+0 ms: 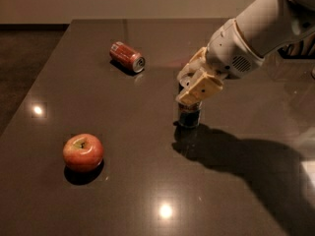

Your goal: Move redbull can near apple

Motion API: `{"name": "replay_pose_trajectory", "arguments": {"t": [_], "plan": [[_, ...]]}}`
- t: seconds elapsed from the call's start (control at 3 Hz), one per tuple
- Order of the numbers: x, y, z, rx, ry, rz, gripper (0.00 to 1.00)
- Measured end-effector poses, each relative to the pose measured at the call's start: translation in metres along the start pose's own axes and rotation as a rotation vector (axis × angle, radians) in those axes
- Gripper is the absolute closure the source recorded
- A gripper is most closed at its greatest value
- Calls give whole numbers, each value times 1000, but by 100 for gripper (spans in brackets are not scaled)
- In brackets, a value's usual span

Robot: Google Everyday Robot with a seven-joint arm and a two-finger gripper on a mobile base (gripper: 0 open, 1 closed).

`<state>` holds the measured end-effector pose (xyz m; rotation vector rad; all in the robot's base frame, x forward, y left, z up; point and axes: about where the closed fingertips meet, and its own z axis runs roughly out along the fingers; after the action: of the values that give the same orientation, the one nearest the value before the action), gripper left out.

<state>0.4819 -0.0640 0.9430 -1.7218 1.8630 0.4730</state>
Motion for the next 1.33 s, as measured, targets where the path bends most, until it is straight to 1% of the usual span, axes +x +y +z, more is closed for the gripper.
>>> {"name": "replay_pose_trajectory", "arguments": {"t": [0.33,0.67,1.0,1.33], "plan": [[-31,33,1,-82,-17,-92,100],[-64,75,7,-184,-61,-188,100],[-92,111,21,-274,-120,-255,100],[-101,118,40,-297,-134,-274,100]]}}
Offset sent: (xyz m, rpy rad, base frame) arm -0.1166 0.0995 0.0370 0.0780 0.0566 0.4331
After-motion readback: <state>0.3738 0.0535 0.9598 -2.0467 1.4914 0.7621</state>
